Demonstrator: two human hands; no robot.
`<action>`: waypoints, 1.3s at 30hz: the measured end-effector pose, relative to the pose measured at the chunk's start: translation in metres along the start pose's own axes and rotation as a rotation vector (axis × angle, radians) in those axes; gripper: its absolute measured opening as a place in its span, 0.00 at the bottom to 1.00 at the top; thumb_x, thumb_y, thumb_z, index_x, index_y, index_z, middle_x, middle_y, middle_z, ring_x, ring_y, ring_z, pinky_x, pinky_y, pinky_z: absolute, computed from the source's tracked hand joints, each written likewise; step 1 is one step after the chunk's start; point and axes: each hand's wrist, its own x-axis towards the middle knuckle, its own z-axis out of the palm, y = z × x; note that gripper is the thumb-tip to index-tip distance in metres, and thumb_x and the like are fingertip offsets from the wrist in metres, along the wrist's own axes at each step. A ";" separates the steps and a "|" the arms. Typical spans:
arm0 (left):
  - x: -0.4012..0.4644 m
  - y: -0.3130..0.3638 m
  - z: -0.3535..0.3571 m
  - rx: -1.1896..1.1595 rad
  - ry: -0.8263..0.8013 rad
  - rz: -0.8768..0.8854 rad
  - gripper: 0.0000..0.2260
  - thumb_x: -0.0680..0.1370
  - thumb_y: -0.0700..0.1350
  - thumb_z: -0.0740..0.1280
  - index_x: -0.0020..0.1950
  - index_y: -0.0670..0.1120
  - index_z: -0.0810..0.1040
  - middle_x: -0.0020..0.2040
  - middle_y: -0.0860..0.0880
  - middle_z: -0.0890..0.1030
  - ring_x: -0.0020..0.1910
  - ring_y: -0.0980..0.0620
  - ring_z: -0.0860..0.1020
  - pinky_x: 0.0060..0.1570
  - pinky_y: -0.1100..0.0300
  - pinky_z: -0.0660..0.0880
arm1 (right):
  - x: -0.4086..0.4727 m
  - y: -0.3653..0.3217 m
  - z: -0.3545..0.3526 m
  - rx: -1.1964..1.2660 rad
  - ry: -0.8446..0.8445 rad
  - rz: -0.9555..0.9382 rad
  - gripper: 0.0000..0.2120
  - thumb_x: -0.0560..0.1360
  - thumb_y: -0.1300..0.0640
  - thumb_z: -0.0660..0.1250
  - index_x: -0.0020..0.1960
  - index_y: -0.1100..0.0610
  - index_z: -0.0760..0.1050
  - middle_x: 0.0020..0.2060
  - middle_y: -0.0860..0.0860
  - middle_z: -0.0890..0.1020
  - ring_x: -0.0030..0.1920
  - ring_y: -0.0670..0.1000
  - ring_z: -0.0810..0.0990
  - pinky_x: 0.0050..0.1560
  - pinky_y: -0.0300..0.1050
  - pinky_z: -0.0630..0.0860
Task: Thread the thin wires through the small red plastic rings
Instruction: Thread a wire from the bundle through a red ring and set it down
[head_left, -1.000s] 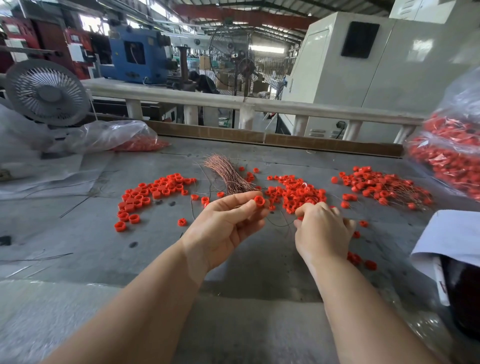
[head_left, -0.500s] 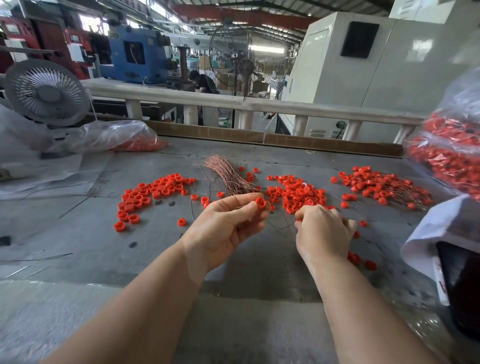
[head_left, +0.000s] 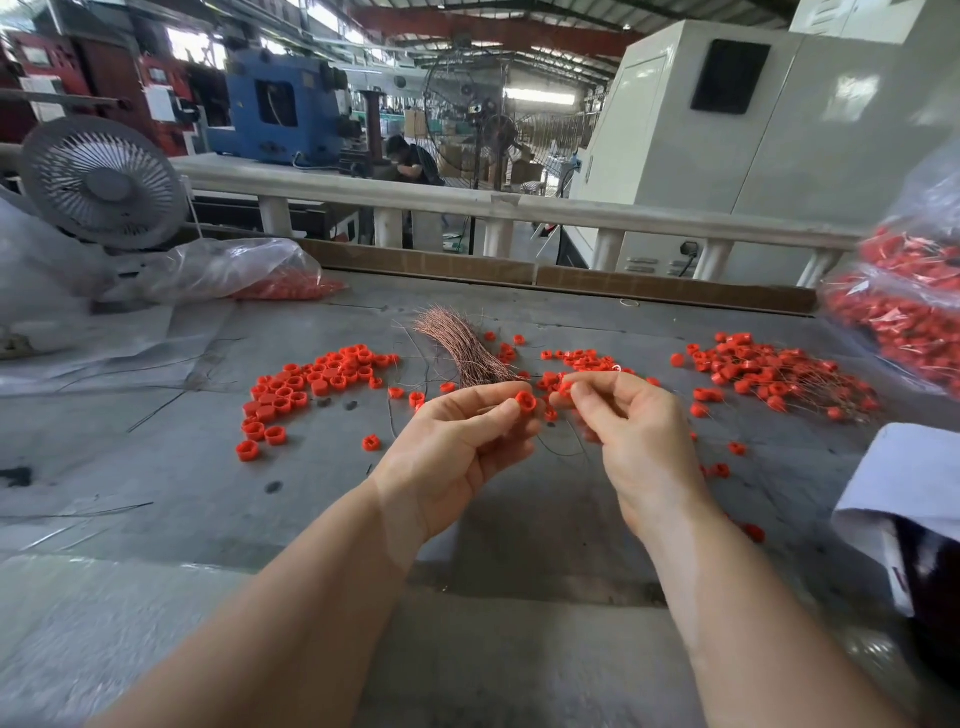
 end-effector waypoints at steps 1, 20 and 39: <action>0.000 0.000 0.000 0.002 0.001 0.002 0.07 0.75 0.33 0.62 0.47 0.40 0.80 0.37 0.45 0.83 0.33 0.54 0.81 0.35 0.62 0.80 | 0.000 -0.001 0.000 0.037 -0.012 0.013 0.10 0.76 0.66 0.64 0.41 0.53 0.78 0.33 0.46 0.84 0.34 0.40 0.79 0.34 0.29 0.72; 0.003 0.000 0.001 0.017 -0.012 0.055 0.07 0.75 0.33 0.62 0.47 0.40 0.79 0.34 0.46 0.82 0.33 0.55 0.81 0.35 0.65 0.79 | -0.001 -0.001 0.004 0.291 -0.160 -0.032 0.11 0.67 0.74 0.68 0.42 0.59 0.79 0.34 0.48 0.84 0.39 0.44 0.82 0.41 0.33 0.76; 0.003 0.000 0.000 0.062 -0.031 0.069 0.08 0.76 0.34 0.62 0.47 0.41 0.80 0.35 0.47 0.83 0.34 0.56 0.81 0.36 0.65 0.79 | -0.002 -0.002 0.004 0.215 -0.174 -0.117 0.13 0.67 0.74 0.69 0.39 0.56 0.78 0.34 0.48 0.84 0.38 0.44 0.82 0.41 0.33 0.76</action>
